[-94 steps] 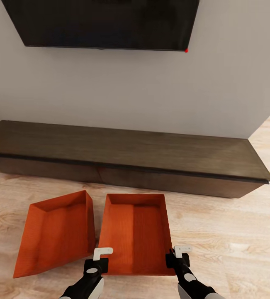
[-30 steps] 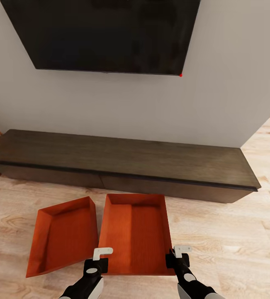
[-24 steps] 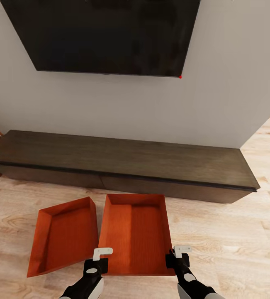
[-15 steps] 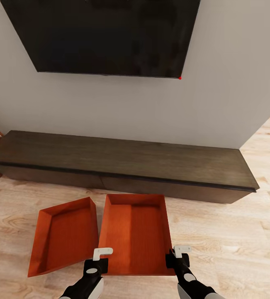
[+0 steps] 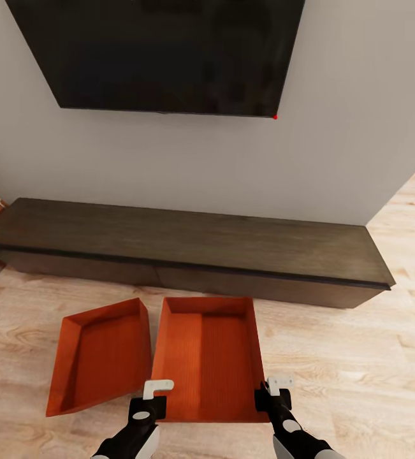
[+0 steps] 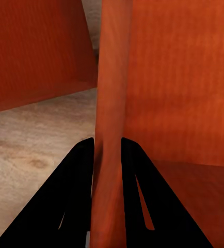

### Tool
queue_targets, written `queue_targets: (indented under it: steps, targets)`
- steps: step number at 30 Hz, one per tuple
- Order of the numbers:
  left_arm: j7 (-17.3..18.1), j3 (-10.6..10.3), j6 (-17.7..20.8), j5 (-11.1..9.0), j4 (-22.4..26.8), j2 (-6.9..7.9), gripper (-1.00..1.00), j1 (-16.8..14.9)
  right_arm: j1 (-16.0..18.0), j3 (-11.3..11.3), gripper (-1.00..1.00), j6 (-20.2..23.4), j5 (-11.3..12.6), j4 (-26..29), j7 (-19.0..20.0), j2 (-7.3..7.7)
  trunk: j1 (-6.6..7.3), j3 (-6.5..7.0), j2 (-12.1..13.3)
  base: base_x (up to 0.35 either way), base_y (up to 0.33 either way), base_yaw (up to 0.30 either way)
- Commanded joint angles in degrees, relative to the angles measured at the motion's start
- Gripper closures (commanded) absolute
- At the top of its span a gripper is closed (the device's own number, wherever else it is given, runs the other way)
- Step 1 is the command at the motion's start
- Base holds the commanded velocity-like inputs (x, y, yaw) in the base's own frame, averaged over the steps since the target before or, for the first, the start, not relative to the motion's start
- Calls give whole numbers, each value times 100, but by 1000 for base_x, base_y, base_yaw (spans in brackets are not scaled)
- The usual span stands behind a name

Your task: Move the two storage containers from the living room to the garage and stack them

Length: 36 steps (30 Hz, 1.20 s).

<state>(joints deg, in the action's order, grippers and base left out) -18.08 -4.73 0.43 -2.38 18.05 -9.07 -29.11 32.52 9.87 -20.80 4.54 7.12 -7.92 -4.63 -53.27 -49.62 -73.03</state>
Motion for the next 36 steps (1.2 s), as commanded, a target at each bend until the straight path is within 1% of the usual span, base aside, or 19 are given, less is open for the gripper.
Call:
queue_targets:
  steps: [1,30,36]
  targets:
    - [-107,-10,10,-61,-39,28,100,2,8,-134,100,-249,73,7,-51,4,3,-3,-2,-320,0,0]
    - [-108,-10,10,-61,-38,28,100,2,8,-129,100,-248,73,9,-45,6,3,-3,-2,-343,0,0]
    - [-107,-10,10,-61,-38,28,100,2,8,-126,100,-253,73,9,-43,6,3,-3,-2,-131,0,0]
